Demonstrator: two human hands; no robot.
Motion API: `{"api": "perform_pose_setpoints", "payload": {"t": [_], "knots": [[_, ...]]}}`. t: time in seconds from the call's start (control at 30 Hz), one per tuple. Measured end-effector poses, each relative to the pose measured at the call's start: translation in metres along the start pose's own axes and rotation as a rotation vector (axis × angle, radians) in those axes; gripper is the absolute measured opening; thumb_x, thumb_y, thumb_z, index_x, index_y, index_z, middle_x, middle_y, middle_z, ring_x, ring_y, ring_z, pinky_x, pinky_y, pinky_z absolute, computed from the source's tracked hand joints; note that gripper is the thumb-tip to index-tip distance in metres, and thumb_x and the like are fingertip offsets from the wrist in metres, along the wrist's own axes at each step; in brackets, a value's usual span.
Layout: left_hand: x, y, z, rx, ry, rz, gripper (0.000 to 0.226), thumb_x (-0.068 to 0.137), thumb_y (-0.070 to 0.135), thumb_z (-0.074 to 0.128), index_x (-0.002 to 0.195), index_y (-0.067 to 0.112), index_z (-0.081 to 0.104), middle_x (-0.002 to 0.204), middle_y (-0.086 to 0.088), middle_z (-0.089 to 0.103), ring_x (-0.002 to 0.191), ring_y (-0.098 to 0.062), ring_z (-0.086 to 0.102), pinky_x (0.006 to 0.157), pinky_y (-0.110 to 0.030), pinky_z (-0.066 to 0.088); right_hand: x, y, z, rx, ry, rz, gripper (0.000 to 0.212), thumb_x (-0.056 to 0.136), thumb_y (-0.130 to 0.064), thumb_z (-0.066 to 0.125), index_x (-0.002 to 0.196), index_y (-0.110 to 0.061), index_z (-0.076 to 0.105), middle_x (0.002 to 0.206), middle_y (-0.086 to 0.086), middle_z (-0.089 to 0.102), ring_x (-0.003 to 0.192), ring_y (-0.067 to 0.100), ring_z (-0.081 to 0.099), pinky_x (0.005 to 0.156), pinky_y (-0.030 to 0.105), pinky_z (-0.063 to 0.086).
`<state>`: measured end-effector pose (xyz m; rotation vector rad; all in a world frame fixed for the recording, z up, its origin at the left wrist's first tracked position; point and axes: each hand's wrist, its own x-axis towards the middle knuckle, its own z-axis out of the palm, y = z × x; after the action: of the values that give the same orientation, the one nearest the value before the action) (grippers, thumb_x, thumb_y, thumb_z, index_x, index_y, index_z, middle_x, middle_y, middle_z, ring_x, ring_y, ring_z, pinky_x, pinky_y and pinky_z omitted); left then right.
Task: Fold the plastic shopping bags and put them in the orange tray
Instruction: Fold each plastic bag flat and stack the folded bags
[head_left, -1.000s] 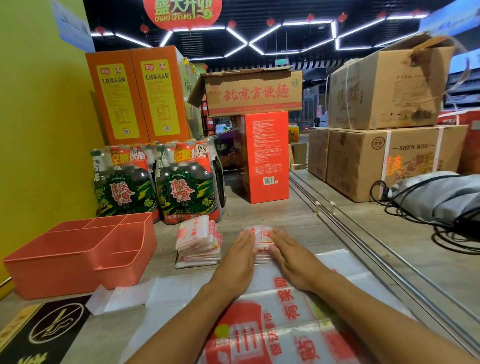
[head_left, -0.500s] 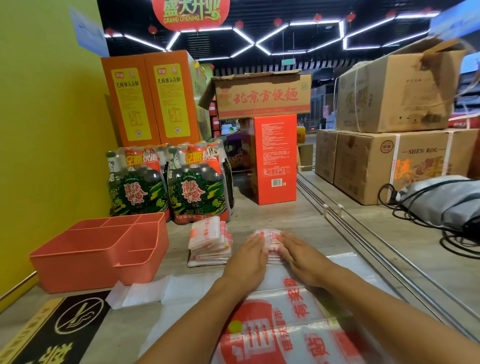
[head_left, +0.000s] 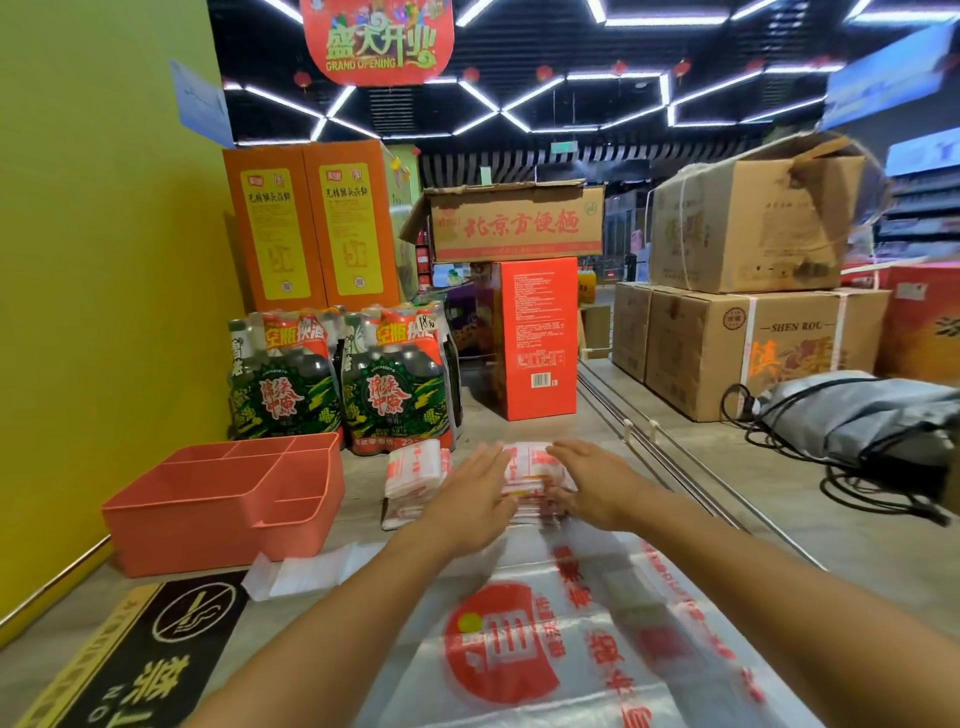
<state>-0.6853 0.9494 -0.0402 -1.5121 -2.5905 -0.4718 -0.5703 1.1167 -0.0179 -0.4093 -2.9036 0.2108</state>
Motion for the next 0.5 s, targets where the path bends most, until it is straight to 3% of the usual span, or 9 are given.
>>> {"api": "perform_pose_setpoints", "payload": {"t": [0.1, 0.2, 0.3, 0.37, 0.5], "knots": [[-0.037, 0.006, -0.019, -0.006, 0.002, 0.070, 0.061, 0.106, 0.039, 0.043, 0.160, 0.024, 0.020, 0.167, 0.005, 0.015, 0.154, -0.015, 0.010, 0.124, -0.035, 0.012, -0.034, -0.010, -0.001, 0.001, 0.027, -0.103, 0.065, 0.102, -0.041, 0.053, 0.159, -0.023, 0.026, 0.165, -0.003, 0.023, 0.151, 0.017, 0.020, 0.123, 0.035, 0.016], [-0.087, 0.011, -0.033, -0.017, -0.070, 0.123, 0.056, 0.104, 0.042, 0.048, 0.156, 0.032, 0.029, 0.162, 0.013, 0.028, 0.147, -0.007, 0.024, 0.121, -0.027, 0.019, -0.072, -0.013, 0.004, 0.037, -0.015, -0.210, 0.061, 0.102, -0.044, 0.052, 0.157, -0.031, 0.030, 0.164, -0.007, 0.026, 0.148, 0.016, 0.028, 0.120, 0.032, 0.025], [-0.145, 0.019, -0.042, -0.107, -0.204, 0.160, 0.051, 0.105, 0.040, 0.048, 0.154, 0.035, 0.033, 0.150, 0.029, 0.028, 0.136, 0.013, 0.024, 0.112, -0.006, 0.014, -0.113, -0.025, 0.005, 0.021, -0.144, -0.293, 0.056, 0.103, -0.045, 0.050, 0.155, -0.035, 0.032, 0.163, -0.013, 0.027, 0.146, 0.009, 0.030, 0.115, 0.022, 0.022], [-0.179, 0.021, -0.043, -0.169, -0.270, 0.242, 0.050, 0.105, 0.034, 0.051, 0.152, 0.039, 0.034, 0.146, 0.032, 0.025, 0.131, 0.023, 0.020, 0.108, 0.001, 0.012, -0.138, -0.036, 0.006, 0.009, -0.197, -0.379, 0.054, 0.103, -0.048, 0.047, 0.154, -0.037, 0.034, 0.162, -0.015, 0.026, 0.145, 0.007, 0.030, 0.117, 0.024, 0.024], [-0.221, 0.013, -0.035, -0.190, -0.313, 0.257, 0.048, 0.103, 0.044, 0.050, 0.150, 0.040, 0.040, 0.158, 0.028, 0.027, 0.142, 0.014, 0.021, 0.120, -0.018, 0.020, -0.172, -0.052, 0.006, 0.029, -0.234, -0.519, 0.050, 0.103, -0.056, 0.037, 0.152, -0.044, 0.037, 0.161, -0.022, 0.026, 0.144, -0.002, 0.027, 0.118, 0.020, 0.025]]}}
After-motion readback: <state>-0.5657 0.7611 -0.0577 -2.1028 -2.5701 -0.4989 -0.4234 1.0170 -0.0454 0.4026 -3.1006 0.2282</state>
